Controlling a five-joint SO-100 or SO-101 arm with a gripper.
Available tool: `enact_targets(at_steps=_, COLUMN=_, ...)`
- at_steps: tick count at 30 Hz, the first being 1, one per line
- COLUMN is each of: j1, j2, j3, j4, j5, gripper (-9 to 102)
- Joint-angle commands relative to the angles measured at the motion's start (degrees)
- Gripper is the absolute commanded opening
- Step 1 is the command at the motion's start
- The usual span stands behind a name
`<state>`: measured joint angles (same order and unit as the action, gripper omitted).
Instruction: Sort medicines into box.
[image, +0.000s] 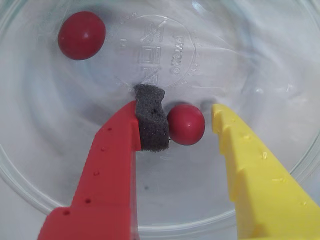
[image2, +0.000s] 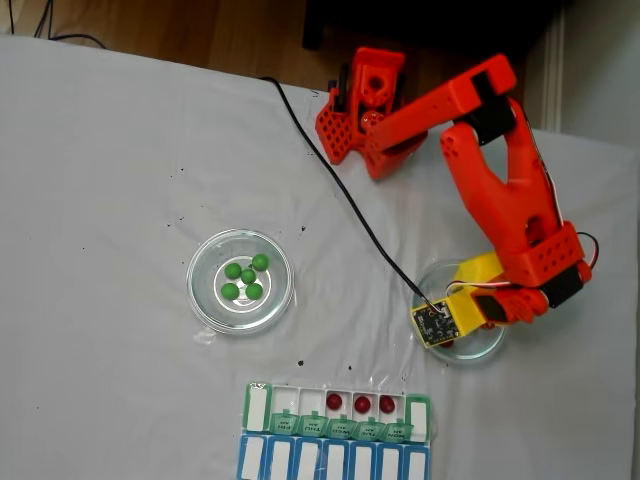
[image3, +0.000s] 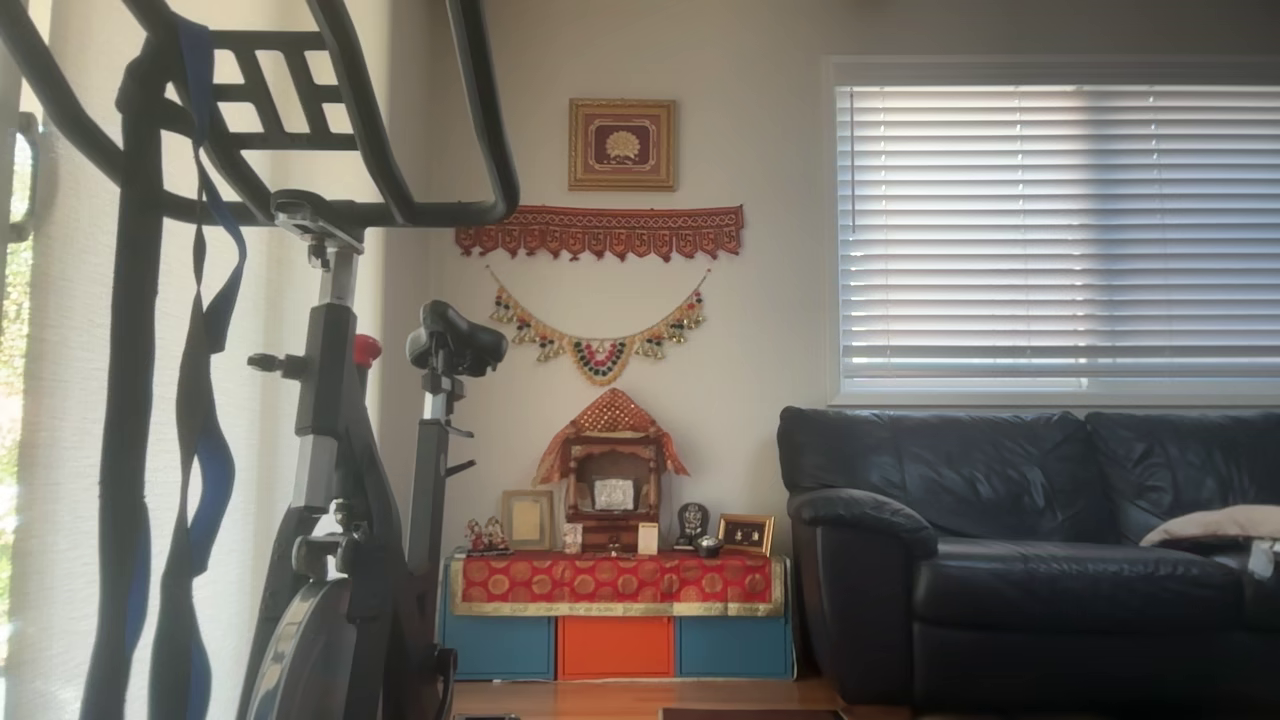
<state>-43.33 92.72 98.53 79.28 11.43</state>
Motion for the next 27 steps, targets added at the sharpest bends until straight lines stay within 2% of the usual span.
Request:
enact_targets(at_steps=1, j1=0.4, j2=0.5, j3=-3.4, j4=1.1, j5=0.2, gripper=16)
enact_targets(at_steps=27, j1=2.5, j2=4.8, j3=-5.8, j4=2.9, j5=1.6, gripper=16)
